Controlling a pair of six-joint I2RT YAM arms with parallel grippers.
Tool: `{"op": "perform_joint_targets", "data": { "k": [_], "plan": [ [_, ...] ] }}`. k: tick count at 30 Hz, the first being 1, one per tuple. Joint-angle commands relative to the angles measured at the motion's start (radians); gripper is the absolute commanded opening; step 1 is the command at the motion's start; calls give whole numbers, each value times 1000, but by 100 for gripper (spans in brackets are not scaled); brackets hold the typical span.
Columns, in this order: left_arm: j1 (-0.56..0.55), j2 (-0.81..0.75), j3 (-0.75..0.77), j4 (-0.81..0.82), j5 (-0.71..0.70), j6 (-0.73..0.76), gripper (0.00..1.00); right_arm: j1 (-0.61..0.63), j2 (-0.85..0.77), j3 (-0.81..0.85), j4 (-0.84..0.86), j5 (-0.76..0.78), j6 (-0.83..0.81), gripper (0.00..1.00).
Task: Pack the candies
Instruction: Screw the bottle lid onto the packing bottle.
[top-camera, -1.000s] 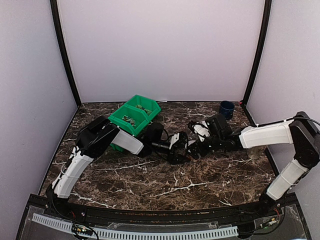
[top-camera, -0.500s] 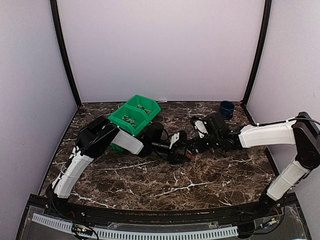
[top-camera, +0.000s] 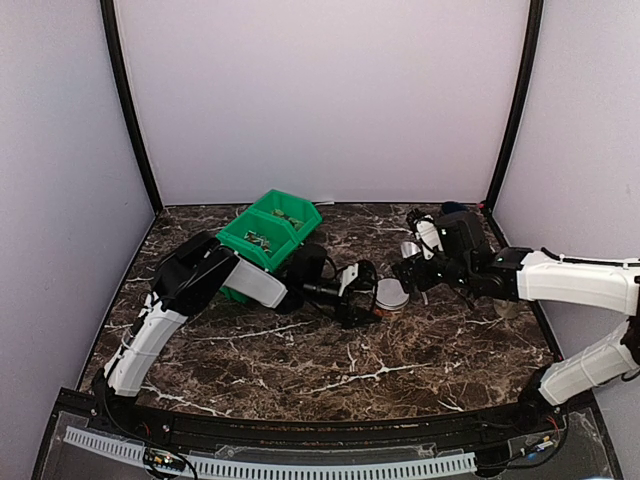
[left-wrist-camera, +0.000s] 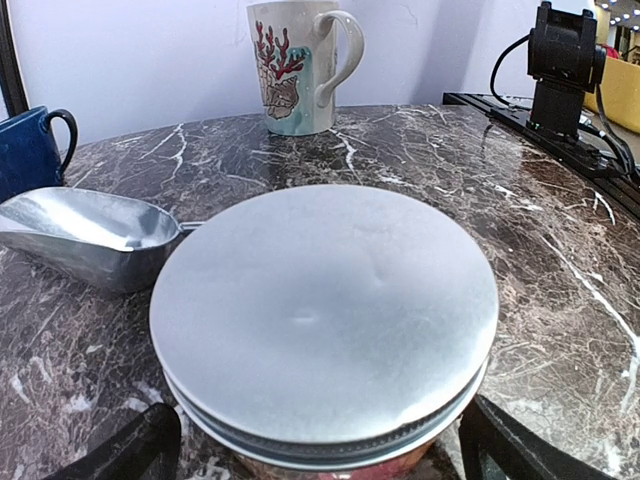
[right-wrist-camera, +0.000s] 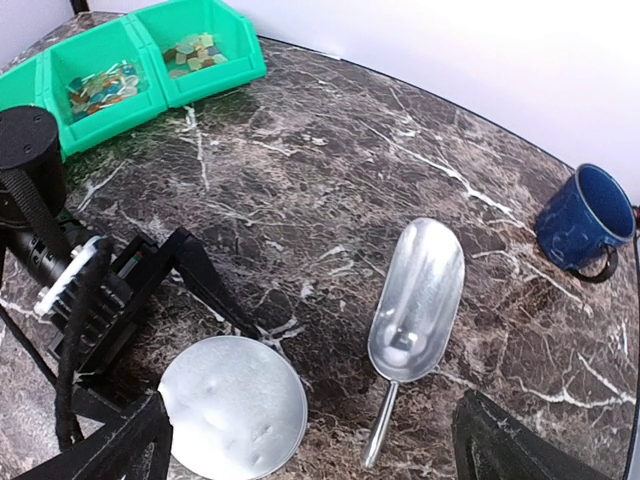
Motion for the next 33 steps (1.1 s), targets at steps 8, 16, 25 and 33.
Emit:
{"op": "perform_joint_targets", "data": {
  "k": [8, 16, 25, 33],
  "plan": [
    [-19, 214, -33, -319, -57, 180, 99, -66, -21, -8, 35, -208, -13, 98],
    [-27, 236, 23, -374, -6, 176, 99, -67, 6, -12, 16, -157, -8, 98],
    [-45, 250, 64, -419, -66, 177, 93, -87, 74, -10, 31, -180, 28, 99],
    [-45, 244, 41, -391, -84, 172, 86, -154, 156, 36, 53, -363, 123, 82]
  ]
}}
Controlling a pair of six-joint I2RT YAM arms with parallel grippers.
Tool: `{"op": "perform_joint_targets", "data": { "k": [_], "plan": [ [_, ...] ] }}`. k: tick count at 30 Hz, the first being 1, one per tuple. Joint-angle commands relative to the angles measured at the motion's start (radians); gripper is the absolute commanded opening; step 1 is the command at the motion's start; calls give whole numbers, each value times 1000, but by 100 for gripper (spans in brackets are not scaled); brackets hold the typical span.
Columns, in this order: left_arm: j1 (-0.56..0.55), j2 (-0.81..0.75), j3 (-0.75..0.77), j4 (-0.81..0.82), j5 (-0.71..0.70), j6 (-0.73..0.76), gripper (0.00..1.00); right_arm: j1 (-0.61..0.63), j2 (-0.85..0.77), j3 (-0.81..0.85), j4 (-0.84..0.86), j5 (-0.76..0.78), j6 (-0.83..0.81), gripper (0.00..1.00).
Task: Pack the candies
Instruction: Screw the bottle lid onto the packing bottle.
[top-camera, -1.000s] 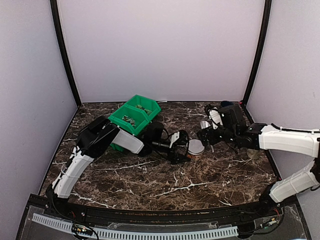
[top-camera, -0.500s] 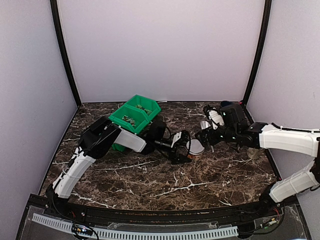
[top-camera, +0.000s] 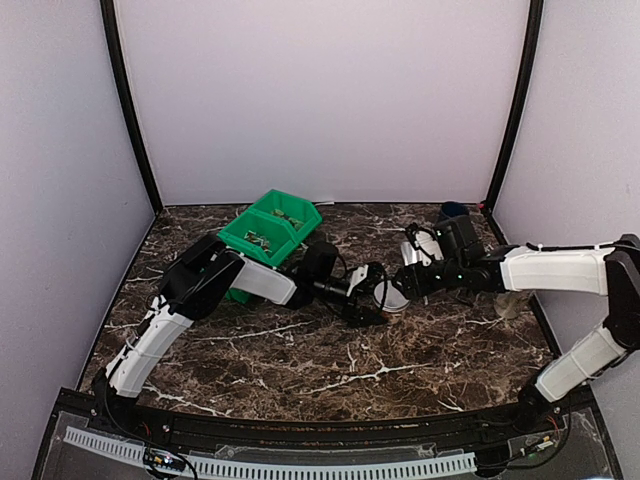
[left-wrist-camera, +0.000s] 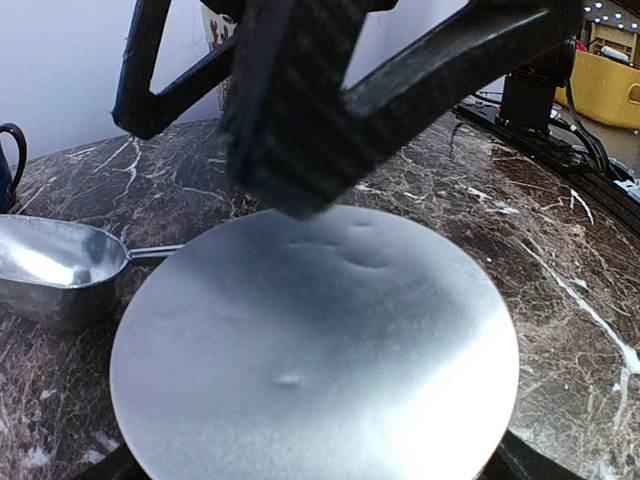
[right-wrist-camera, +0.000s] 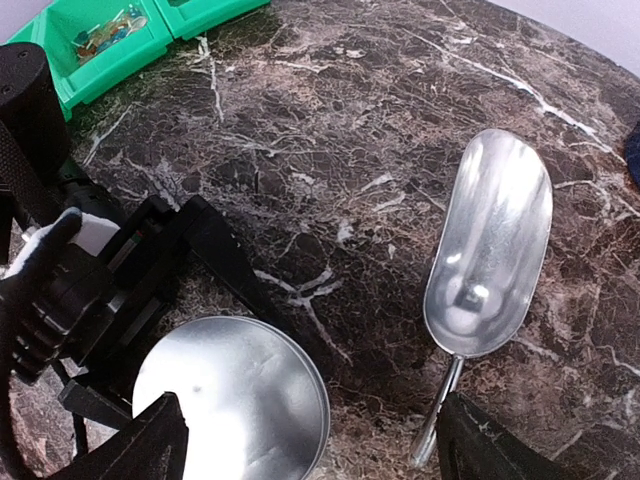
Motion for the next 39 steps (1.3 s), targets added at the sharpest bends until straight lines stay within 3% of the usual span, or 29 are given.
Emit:
{"op": "perform_joint_targets", "data": {
  "k": [1, 8, 11, 16, 19, 23, 32, 39],
  "plan": [
    [-27, 183, -112, -239, -176, 132, 86, -43, 22, 43, 53, -135, 72, 80],
    [-27, 172, -138, -216, -178, 132, 86, -90, 76, 97, 60, -272, 135, 74],
    [-27, 170, -143, -212, -178, 133, 86, -100, 117, 117, 58, -311, 136, 60],
    [-27, 167, -150, -210, -212, 136, 86, -119, 197, 138, 77, -377, 137, 54],
    [-27, 167, -151, -209, -213, 137, 86, -134, 236, 151, 83, -420, 138, 40],
    [-27, 169, -151, -207, -215, 135, 86, -150, 269, 157, 100, -495, 147, 30],
    [-27, 173, -146, -212, -222, 132, 86, -157, 232, 118, 81, -484, 128, 17],
    [-24, 181, -135, -218, -233, 126, 85, -157, 195, 51, 81, -506, 129, 13]
  ]
}}
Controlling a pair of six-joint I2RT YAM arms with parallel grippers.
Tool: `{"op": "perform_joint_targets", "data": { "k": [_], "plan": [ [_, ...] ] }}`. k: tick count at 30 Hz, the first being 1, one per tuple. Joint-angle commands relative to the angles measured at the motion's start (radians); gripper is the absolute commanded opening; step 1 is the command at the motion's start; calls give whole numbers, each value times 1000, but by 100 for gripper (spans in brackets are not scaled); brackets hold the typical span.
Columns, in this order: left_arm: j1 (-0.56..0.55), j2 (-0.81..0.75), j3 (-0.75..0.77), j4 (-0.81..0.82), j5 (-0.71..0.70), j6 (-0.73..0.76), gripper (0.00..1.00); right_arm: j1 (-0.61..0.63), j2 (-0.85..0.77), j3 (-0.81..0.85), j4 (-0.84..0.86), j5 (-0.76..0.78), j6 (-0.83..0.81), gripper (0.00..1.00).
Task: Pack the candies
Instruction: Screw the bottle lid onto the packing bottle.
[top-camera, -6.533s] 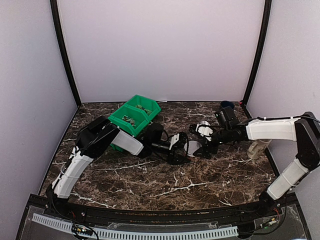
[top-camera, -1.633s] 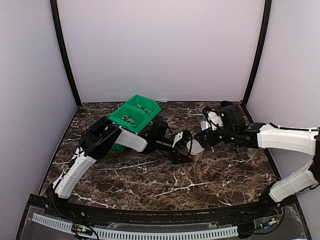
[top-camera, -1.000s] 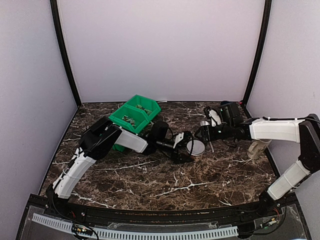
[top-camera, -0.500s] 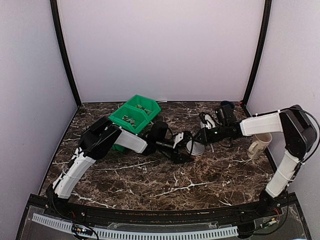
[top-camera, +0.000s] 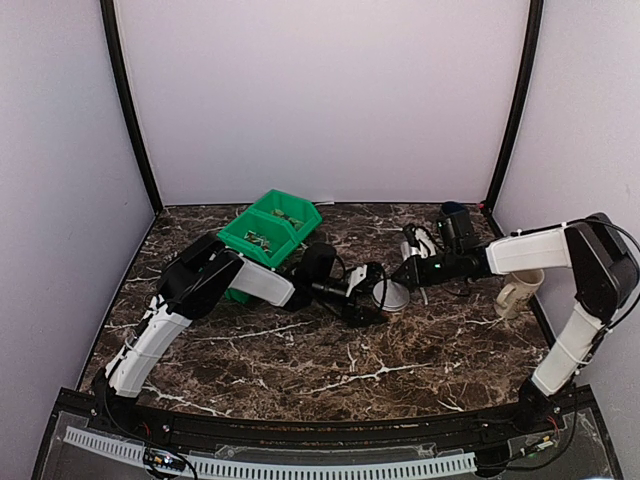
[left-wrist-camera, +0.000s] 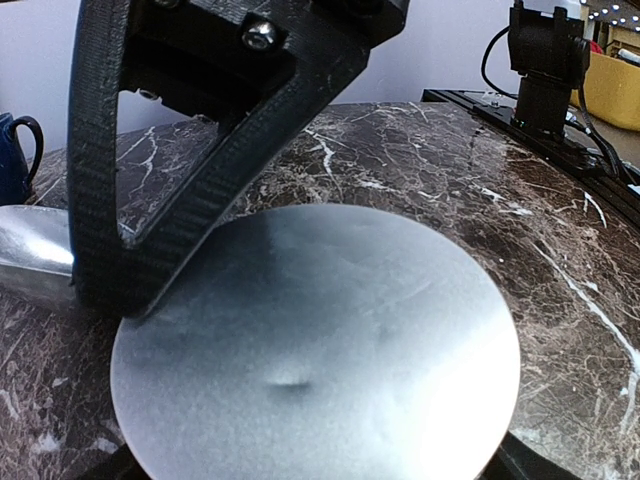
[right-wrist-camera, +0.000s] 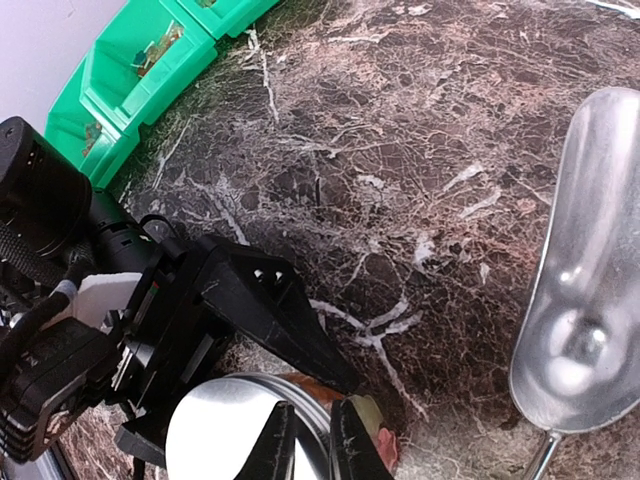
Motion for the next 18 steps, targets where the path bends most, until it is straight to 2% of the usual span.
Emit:
{"op": "perform_joint_targets", "data": {
  "k": [1, 13, 15, 18],
  "plan": [
    [-21, 200, -90, -263, -183, 145, 84, 4, -43, -51, -11, -42, -2, 13],
    [-17, 202, -87, -266, -180, 139, 82, 4, -151, -154, -38, -100, -3, 12],
    [-16, 198, -92, -272, -159, 155, 82, 4, -178, -142, -63, -80, -51, 18],
    [-16, 186, -110, -273, -111, 186, 83, 5, -224, -111, -99, -38, -139, 35]
  ]
}}
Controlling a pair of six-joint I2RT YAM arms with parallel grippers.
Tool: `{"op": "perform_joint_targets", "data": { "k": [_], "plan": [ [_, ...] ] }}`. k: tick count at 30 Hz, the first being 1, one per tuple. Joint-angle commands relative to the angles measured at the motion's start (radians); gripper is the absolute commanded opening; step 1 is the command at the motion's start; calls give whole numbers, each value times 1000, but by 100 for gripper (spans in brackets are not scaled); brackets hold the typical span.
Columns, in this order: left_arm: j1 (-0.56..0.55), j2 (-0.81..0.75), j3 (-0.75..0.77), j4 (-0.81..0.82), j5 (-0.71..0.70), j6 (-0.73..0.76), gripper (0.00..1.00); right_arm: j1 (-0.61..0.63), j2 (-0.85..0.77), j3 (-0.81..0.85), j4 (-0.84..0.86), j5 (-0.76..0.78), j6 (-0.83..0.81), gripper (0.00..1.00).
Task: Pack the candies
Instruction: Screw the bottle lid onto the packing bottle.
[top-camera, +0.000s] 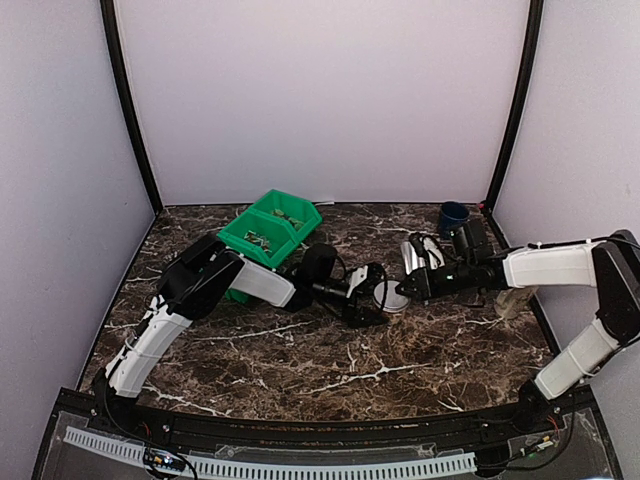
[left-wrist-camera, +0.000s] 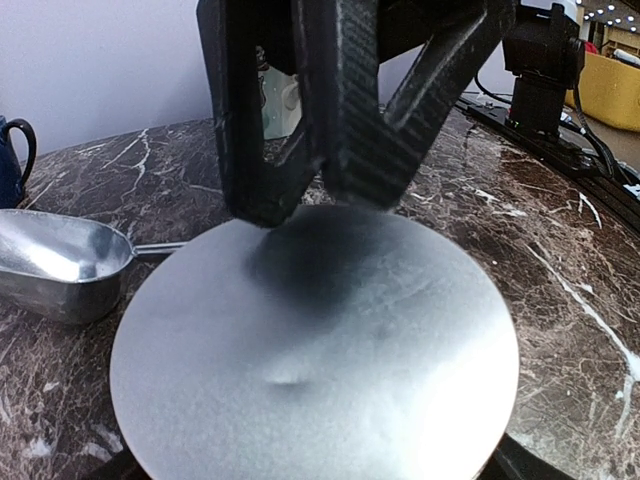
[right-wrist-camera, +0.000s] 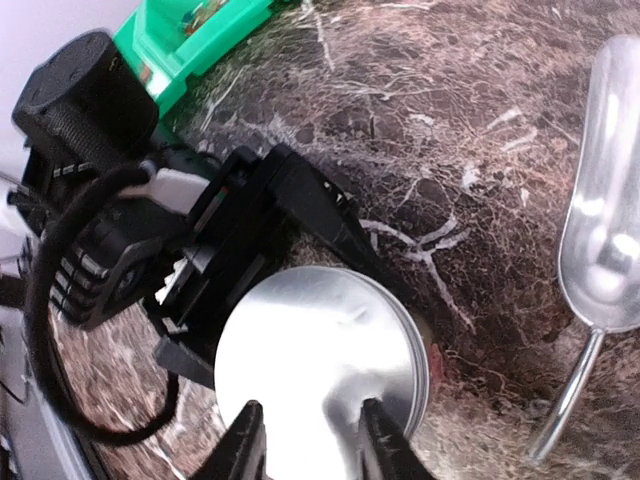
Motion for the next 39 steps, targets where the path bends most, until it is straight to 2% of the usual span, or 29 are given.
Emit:
{"op": "perform_joint_targets", "data": {
  "k": [1, 4, 9, 17, 23, 39],
  "plan": [
    [-14, 179, -120, -273, -102, 202, 83, 6, -78, 34, -77, 42, -135, 41],
    [-13, 168, -142, -278, -88, 238, 84, 15, -141, 22, -56, 89, -227, 60],
    [-6, 156, -157, -302, -76, 281, 85, 84, -230, -82, 45, 140, -403, 73],
    [12, 149, -166, -306, -12, 292, 85, 161, -184, -84, -28, 152, -637, 78],
    [12, 149, -162, -327, 4, 310, 85, 167, -74, 2, -108, 190, -696, 79],
    [10, 151, -158, -337, 22, 316, 85, 167, 17, 48, -69, 213, -732, 84]
  ]
}}
